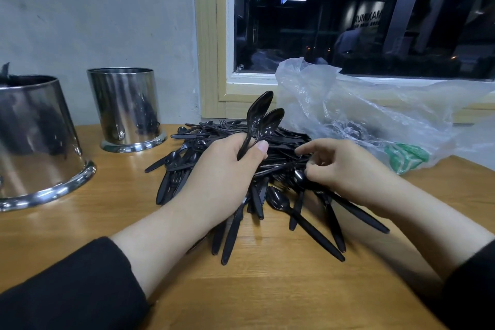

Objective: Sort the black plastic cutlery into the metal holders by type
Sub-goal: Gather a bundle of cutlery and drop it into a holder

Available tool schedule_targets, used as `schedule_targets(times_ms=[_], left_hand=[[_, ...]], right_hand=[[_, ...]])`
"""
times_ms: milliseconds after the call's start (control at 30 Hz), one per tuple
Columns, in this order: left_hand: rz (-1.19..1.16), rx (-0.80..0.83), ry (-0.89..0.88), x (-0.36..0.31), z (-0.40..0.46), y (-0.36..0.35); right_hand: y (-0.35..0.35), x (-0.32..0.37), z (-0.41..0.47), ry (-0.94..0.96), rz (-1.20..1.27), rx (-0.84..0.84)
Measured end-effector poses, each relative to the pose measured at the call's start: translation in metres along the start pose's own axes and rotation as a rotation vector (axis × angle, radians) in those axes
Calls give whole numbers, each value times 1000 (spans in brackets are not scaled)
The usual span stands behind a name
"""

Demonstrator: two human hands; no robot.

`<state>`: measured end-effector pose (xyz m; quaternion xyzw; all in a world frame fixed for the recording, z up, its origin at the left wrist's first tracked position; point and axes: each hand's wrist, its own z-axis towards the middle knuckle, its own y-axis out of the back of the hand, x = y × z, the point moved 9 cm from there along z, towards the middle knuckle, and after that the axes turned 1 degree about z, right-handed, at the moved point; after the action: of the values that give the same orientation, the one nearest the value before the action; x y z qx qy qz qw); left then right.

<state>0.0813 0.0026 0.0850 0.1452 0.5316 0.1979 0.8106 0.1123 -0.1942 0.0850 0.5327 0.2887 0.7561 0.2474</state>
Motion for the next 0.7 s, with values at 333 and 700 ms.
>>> schedule_targets(times_ms=[333,700], left_hand=[[-112,109,32,-5,-6,-11],[-279,201,101,-8,-12,-31]], right_hand=[[16,22,-10,106,324,-109],[10,23,-13,137,504,-355]])
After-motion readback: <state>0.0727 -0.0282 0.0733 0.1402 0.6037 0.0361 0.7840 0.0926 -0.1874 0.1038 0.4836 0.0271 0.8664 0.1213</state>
